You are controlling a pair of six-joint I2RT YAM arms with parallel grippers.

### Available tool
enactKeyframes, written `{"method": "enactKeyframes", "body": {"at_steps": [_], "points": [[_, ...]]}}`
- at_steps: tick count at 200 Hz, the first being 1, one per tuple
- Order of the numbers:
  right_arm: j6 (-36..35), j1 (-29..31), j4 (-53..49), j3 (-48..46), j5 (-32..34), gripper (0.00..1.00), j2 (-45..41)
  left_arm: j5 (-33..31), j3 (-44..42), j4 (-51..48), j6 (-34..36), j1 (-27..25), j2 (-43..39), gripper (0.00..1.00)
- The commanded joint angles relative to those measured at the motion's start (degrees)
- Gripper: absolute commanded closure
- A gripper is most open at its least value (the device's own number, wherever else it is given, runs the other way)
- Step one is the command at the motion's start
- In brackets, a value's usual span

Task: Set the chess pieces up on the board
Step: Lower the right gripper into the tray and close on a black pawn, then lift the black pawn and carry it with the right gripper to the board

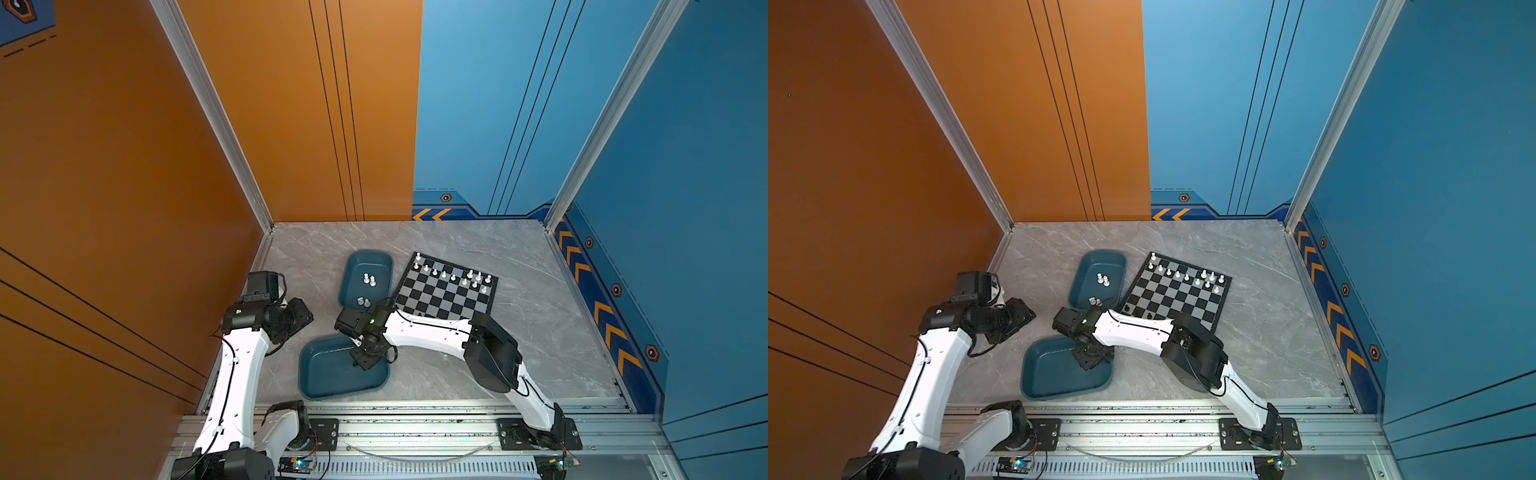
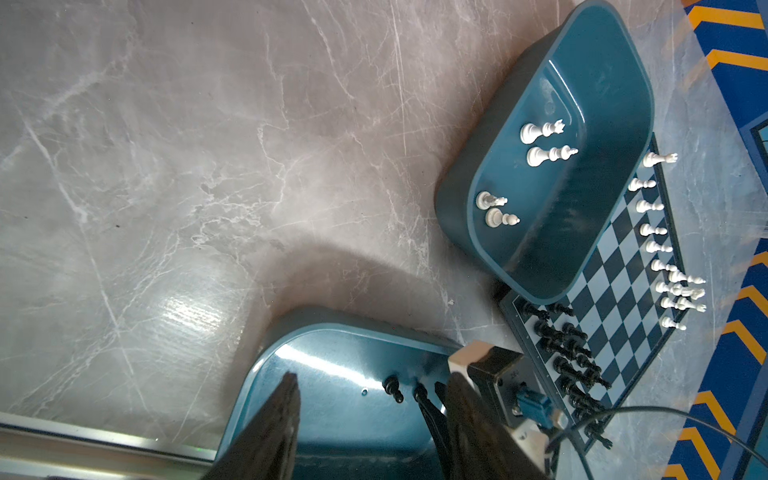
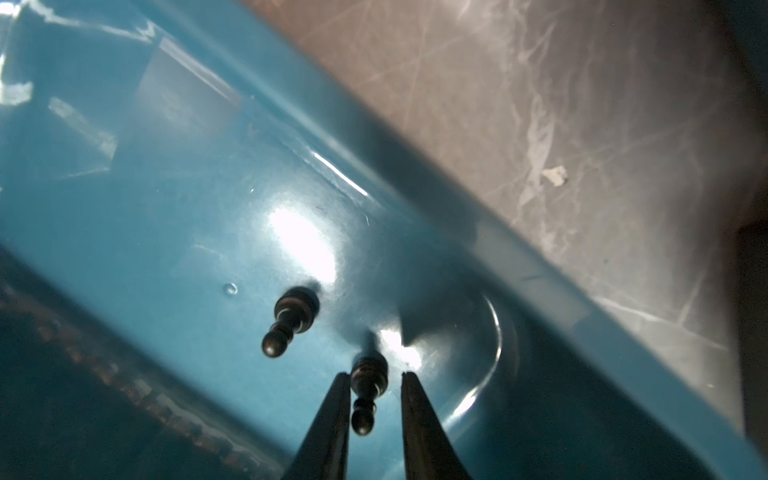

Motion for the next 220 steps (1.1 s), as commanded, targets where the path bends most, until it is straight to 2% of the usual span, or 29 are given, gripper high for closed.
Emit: {"method": "enactKeyframes", "body": {"at_steps": [1,105,166,220], "points": [[-0.1,0.5,-1.9,1.1,-0.2,0.75,0.1,1.4,2.0,0.2,1.4,0.5,0.2,0.42],[0.9,1.2,-2.6,0.7,0.9,0.77,0.4,2.9,0.7,0.3,2.2,2.6,-0.9,0.42],[1.1,1.1,-3.1,0.6,1.6,0.83,0.6,3.4,0.5,0.4,2.5,3.2,-1.3,0.43],[1.0,1.2,-3.7,0.7,2.2,0.91,0.6,3.4,0.3,0.3,2.4,3.4,-1.4,0.43]]}}
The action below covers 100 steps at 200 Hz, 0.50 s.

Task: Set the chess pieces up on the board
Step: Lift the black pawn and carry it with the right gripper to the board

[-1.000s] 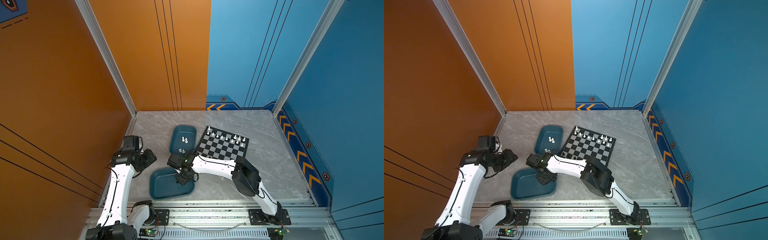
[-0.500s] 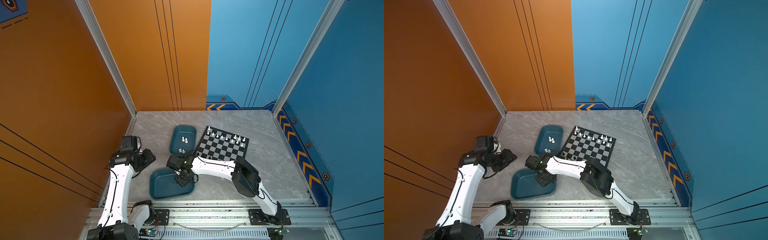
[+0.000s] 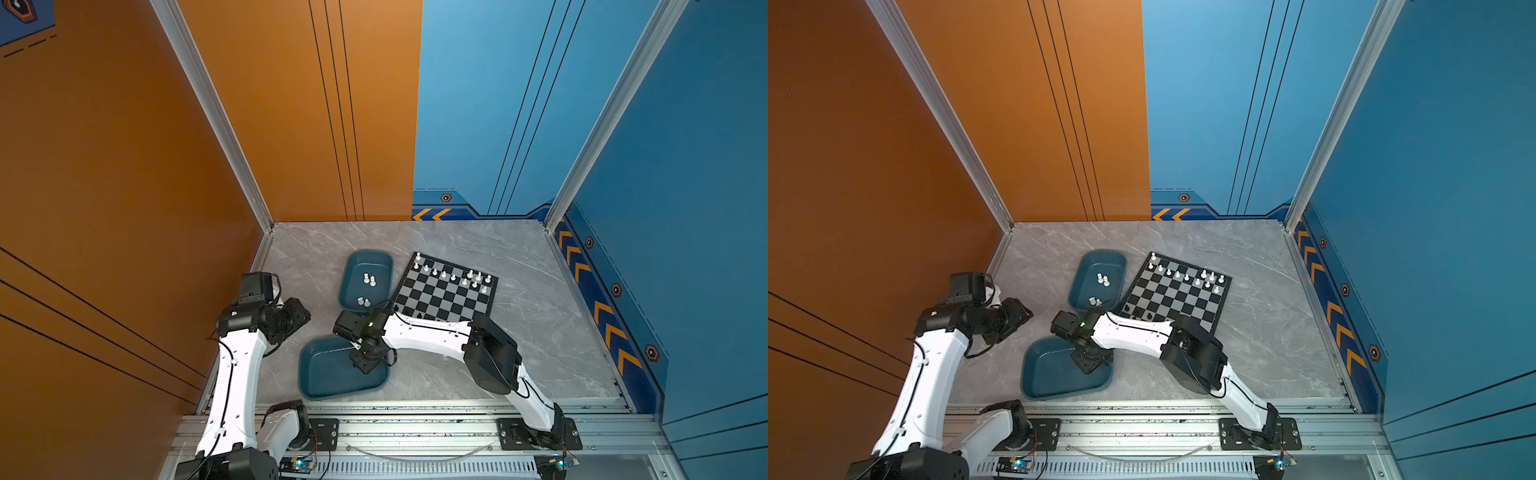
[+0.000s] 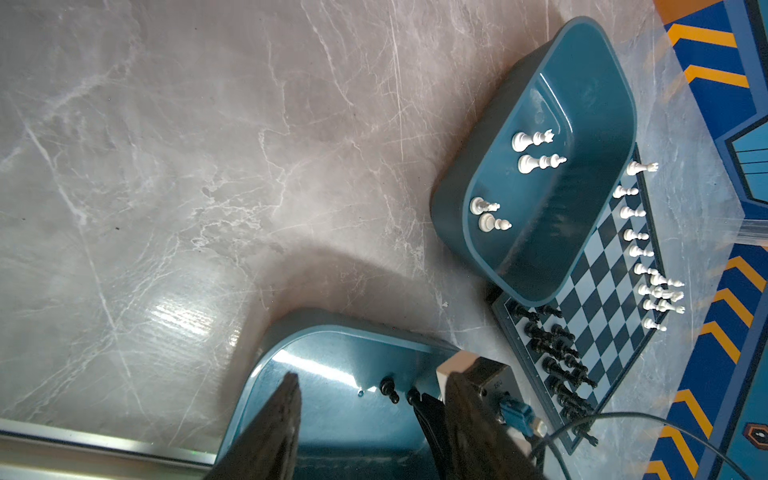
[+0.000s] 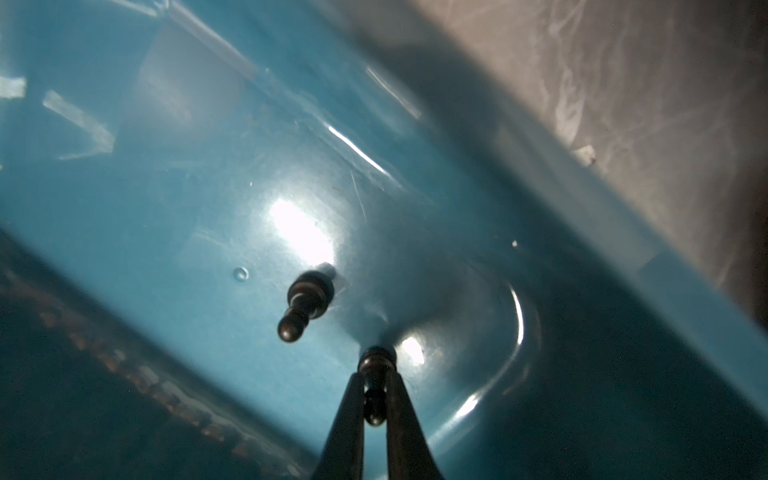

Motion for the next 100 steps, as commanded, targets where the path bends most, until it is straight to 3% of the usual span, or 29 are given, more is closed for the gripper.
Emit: {"method": "enactKeyframes", "body": {"at_steps": [1,100], "points": [[0.5,0.3,-2.8,0.7,1.9,0.92,0.6,1.3,0.3,0.3,1.1,0.5,-0.8,0.43],[-0.8,-2.5,-5.8,5.3,3.9,0.96,-1.9,2.0,0.1,1.9,0.4,1.3,-0.7,0.43]]}}
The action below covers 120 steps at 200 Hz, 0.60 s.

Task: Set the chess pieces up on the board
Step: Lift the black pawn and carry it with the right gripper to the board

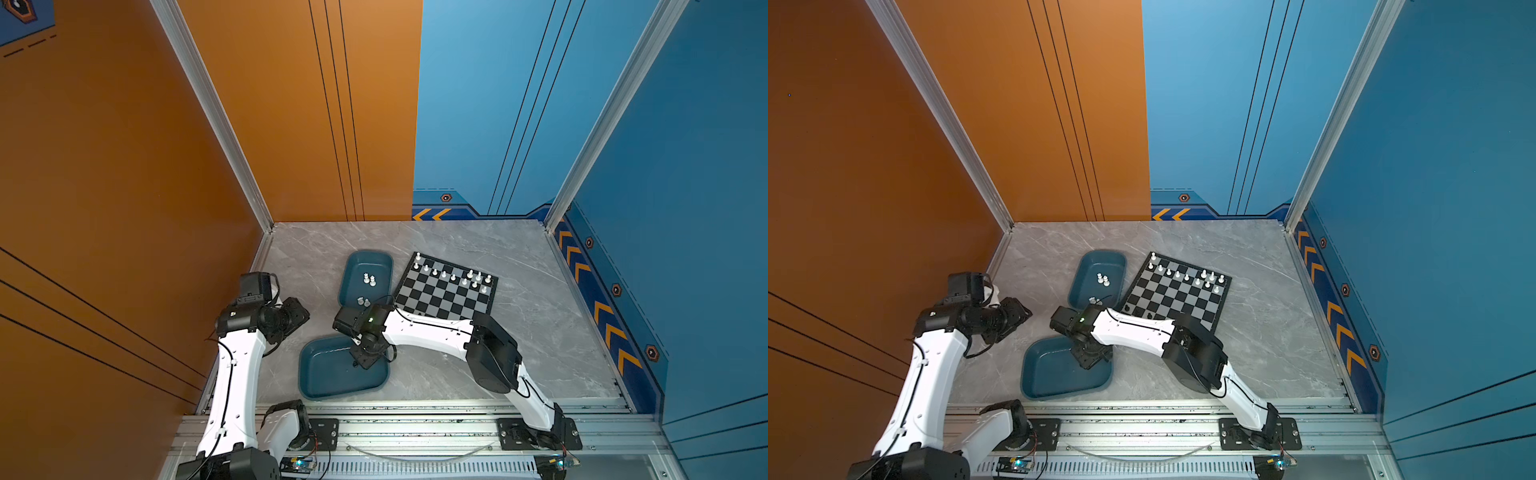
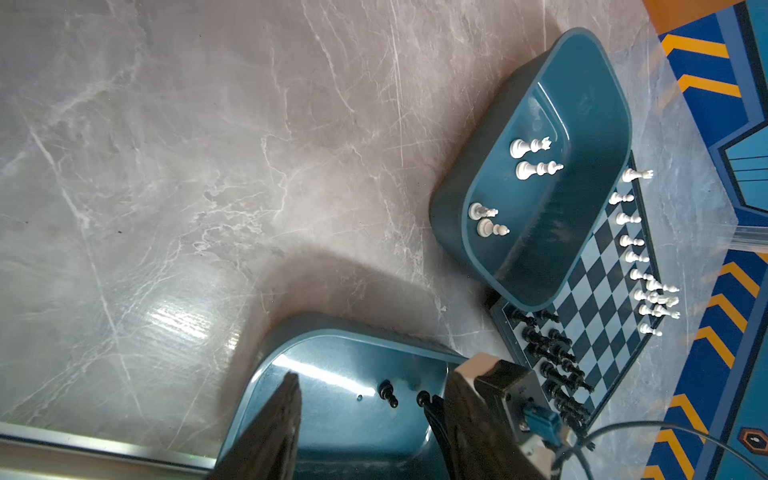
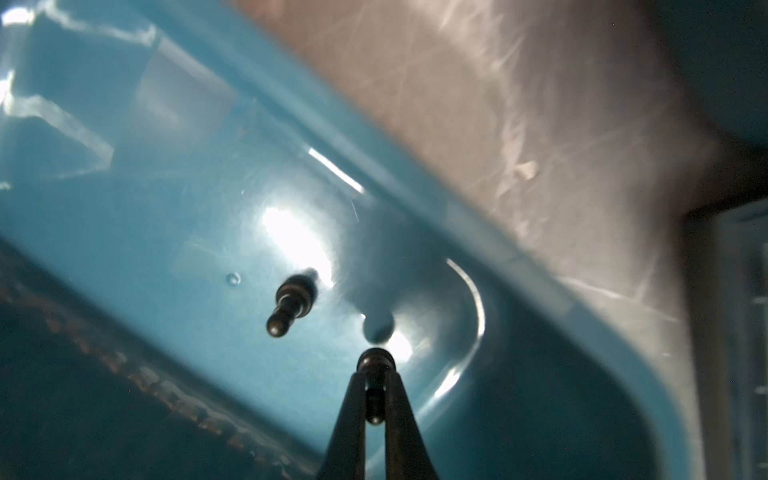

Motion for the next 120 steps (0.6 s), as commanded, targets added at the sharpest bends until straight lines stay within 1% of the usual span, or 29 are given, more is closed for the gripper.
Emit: {"method": "enactKeyframes", "body": {"at_steps": [1,52,82,91,94,103,120], "points": [[-0.6,-1.3,-3.1,2.3,1.7,0.96,-2.0,1.7,0.1,1.2,0.4,0.6,-0.5,0.43],[-0.9,-3.9,-5.7,7.4,2.5,0.96,-5.0,2.3,0.3,2.7,-0.7,0.7,0.3,0.42],[-1.1,-6.1,-6.6,7.9,3.9,0.96,-8.3,3.0,0.2,4.5,-2.1,0.2,1.1,0.42],[-1.4,-7.0,-7.0,7.3,4.4,0.96,-8.6,3.2,0.3,5.2,-2.8,-0.4,1.5,0.41],[-1.5,-7.2,-7.1,7.0,4.7,0.96,-10.3,3.2,0.4,5.5,-2.9,-0.7,1.8,0.41],[-1.8,-8.1,-7.2,5.8,5.5,0.96,-11.9,3.1,0.4,6.4,-3.8,-1.7,2.2,0.41],[-2.2,-9.9,-7.1,2.1,6.6,0.96,-14.8,2.0,0.9,8.1,-5.6,-5.0,3.4,0.41]]}}
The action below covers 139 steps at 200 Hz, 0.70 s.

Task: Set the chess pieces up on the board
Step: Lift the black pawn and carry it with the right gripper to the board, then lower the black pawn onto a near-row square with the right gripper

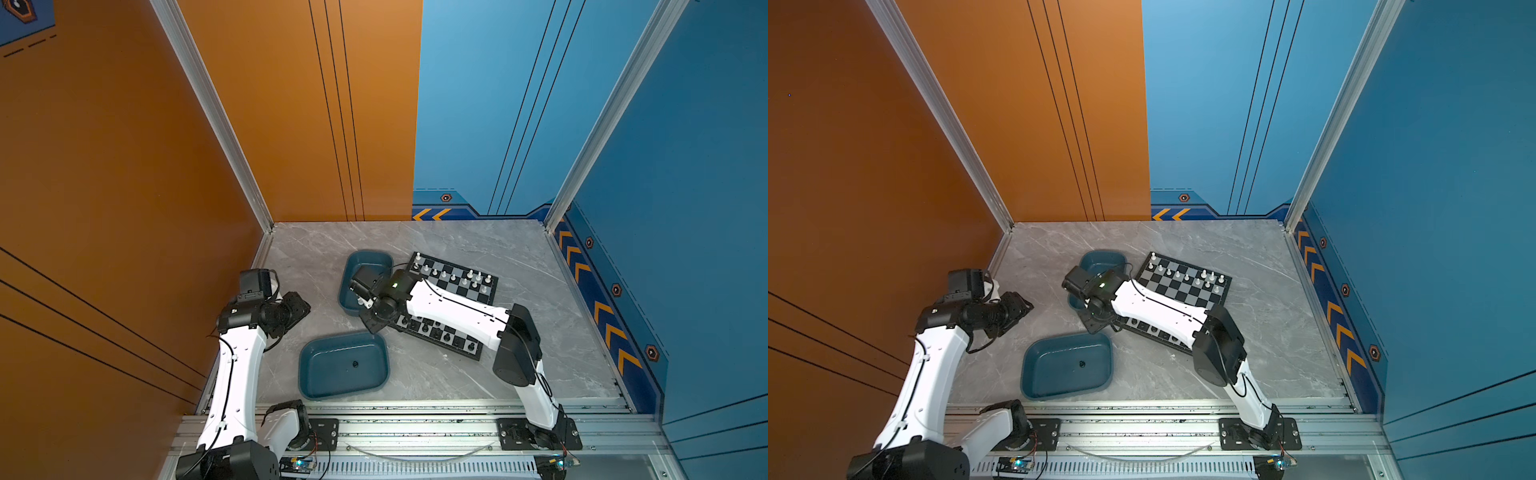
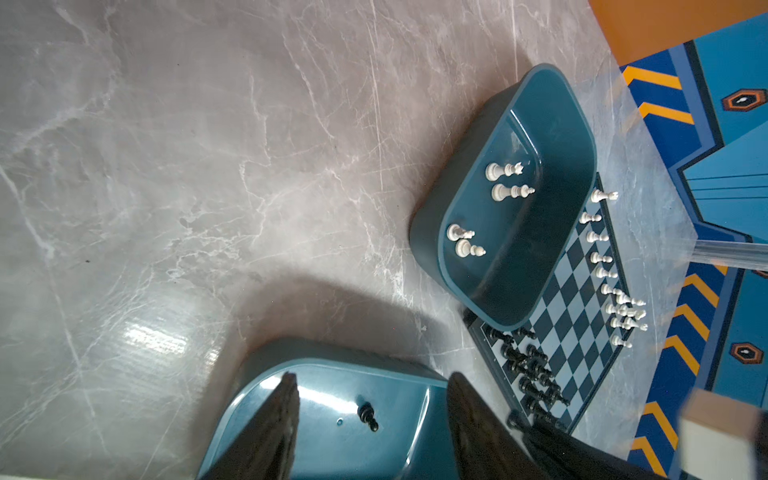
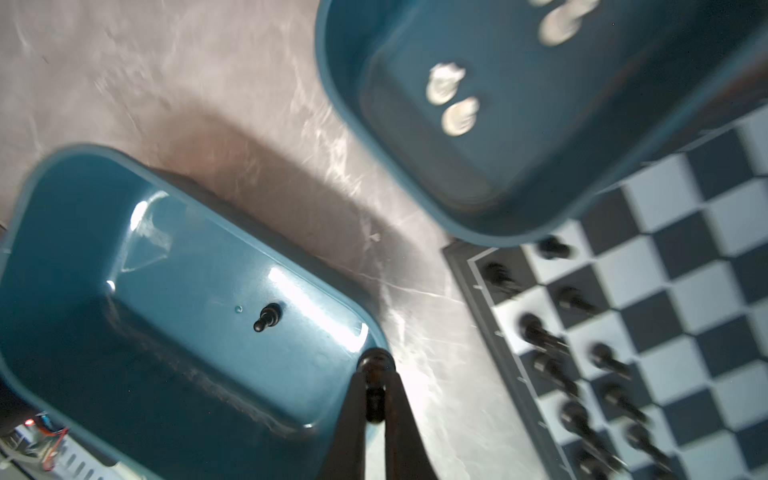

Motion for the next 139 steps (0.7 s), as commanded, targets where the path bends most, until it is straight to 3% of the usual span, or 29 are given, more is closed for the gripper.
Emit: {"method": "enactKeyframes", "body": {"at_steps": [1,68,139], "points": [[-1.5,-2.3,-2.8,-3.7,3.6,0.96,-5.2,0.3,0.9,3.0,-2.9,-3.6,1.4,0.41],[-0.4,-10.3,2.2,-27.1,7.3,0.96,-21.2,-7.1,8.3,7.7,-7.1,-20.9,11.0,0.42],[1.3,-18.0,8.4,-46.4,7.0,0.96,-32.7,-10.1,15.6,8.3,-8.3,-29.9,19.2,0.43]]}}
